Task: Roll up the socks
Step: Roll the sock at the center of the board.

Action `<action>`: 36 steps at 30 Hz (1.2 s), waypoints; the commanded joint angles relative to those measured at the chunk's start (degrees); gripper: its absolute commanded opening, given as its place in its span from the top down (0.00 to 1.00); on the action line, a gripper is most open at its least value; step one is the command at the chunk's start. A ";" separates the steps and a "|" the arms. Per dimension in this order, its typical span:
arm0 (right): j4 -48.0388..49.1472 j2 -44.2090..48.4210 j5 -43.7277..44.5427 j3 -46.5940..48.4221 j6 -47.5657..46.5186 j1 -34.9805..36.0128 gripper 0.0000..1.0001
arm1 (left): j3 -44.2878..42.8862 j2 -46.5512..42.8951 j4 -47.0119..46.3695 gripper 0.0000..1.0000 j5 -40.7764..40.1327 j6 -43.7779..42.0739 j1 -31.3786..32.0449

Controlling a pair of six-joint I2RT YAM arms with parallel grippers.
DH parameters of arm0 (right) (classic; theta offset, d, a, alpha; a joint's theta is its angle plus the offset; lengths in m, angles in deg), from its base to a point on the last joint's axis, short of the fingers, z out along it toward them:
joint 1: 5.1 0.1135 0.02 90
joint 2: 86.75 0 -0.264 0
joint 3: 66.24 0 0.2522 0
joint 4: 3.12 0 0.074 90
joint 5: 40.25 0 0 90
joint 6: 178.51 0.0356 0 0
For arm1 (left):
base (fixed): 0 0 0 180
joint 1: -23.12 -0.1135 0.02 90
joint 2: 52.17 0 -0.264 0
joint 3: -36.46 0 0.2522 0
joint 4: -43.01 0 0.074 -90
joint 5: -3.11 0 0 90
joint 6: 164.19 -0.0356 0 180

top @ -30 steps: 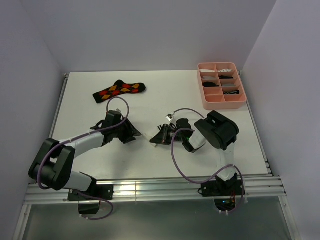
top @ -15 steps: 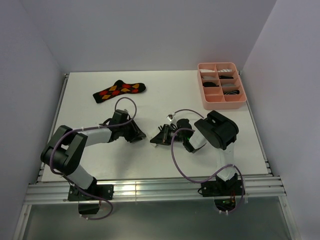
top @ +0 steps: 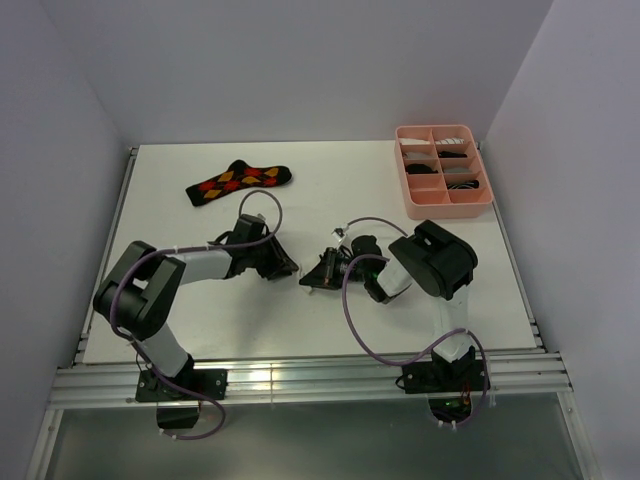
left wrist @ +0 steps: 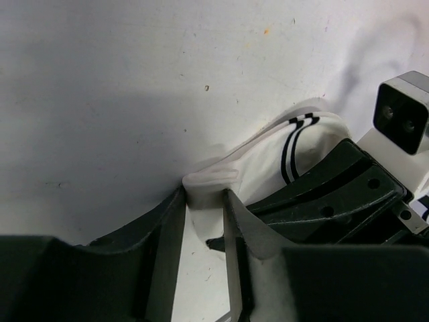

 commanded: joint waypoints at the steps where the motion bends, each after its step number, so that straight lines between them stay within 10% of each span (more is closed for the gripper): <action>1: -5.16 0.47 1.26 1.45 -2.89 -0.34 1.00 | -0.24 2.74 5.74 0.65 -2.93 -2.53 0.93; 10: -15.07 3.19 3.89 4.79 -7.72 -0.07 0.95 | -5.51 7.31 12.76 0.99 -5.39 -4.29 2.08; 22: -38.54 15.32 19.00 10.77 -22.66 4.23 0.67 | -22.64 7.05 35.89 1.00 -19.46 -9.21 4.18; 36: -43.04 23.68 54.95 14.02 -41.02 22.77 0.53 | -32.31 13.73 45.03 1.00 -21.30 -10.53 6.03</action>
